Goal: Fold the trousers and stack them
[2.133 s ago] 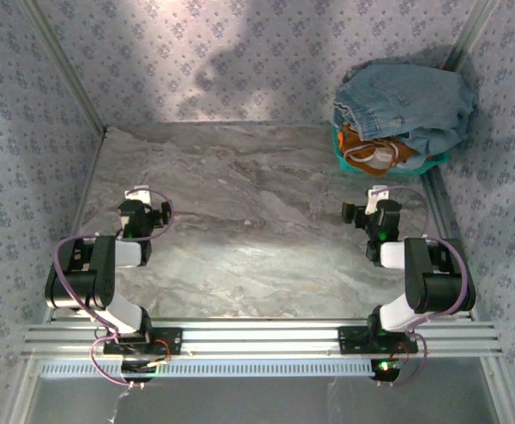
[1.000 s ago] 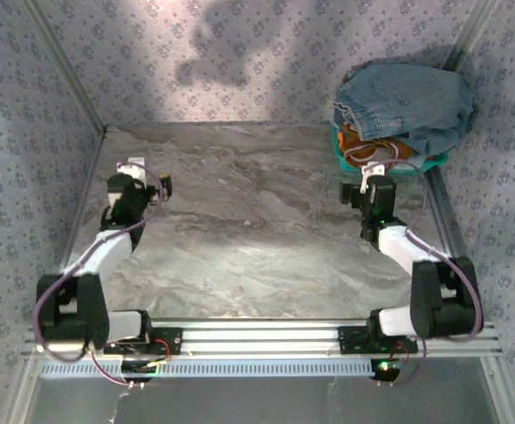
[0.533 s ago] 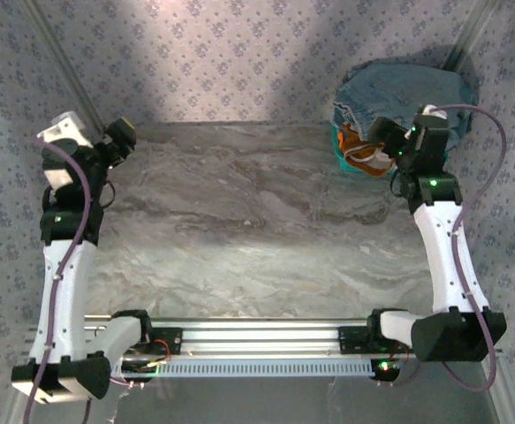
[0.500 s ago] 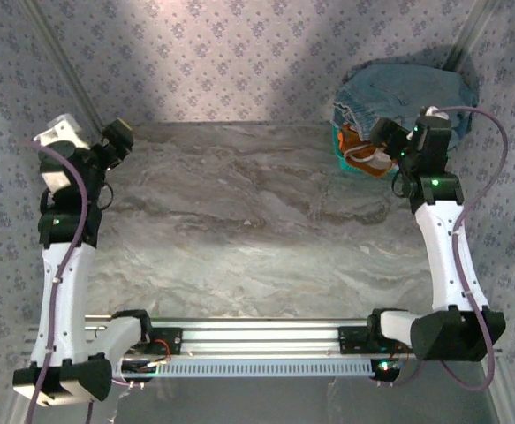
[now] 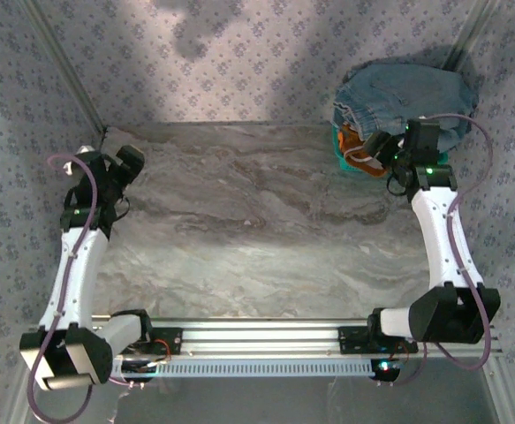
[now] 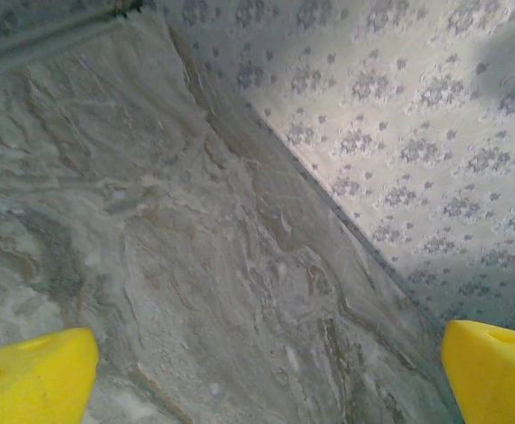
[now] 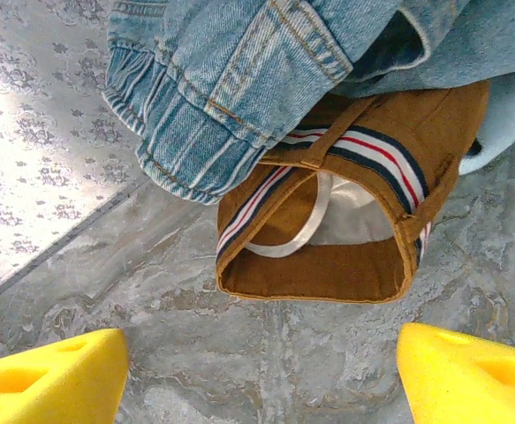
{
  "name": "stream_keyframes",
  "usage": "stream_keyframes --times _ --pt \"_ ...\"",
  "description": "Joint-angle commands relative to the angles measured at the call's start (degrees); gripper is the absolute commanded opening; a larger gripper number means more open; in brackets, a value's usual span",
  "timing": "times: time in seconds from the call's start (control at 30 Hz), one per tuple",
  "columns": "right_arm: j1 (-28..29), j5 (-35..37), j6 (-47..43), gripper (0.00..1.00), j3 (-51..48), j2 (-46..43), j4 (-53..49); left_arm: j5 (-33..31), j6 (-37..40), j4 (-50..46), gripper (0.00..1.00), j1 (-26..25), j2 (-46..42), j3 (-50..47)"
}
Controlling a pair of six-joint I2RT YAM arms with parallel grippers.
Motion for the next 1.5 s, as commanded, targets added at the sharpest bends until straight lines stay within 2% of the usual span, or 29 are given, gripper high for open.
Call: stream_keyframes --times 0.0,0.3,0.43,0.67,0.9,1.17,1.3,1.47 --pt "0.26 -1.13 -1.59 0.81 3.11 2.25 -1.83 5.92 0.85 -4.14 1.0 0.29 5.04 5.64" --pt "0.27 1.2 -2.93 0.81 5.44 6.47 -1.06 18.14 3.15 -7.52 0.98 0.21 14.87 7.72" --pt "0.0 1.08 -2.02 0.81 6.95 8.97 0.23 20.4 3.61 -9.0 0.97 -1.06 16.37 7.75" --pt "-1.02 -0.03 0.12 0.8 10.93 14.05 1.8 19.06 7.08 -11.49 0.97 -6.72 15.13 5.21" --pt "-3.77 -3.51 2.58 0.81 15.61 19.73 2.01 17.09 8.64 -9.67 0.96 -12.1 11.91 -0.66" --pt "-6.88 -7.02 6.85 0.86 19.09 24.34 2.69 15.58 8.37 -8.58 0.97 -13.7 8.03 -5.25" --pt "-6.89 -9.32 6.08 0.84 22.11 25.77 2.62 15.34 8.37 -8.07 0.97 -13.7 5.96 -7.1" --pt "-6.06 -11.1 7.18 0.79 21.08 23.77 4.15 15.33 8.58 -8.44 0.98 -13.76 5.18 -7.05"
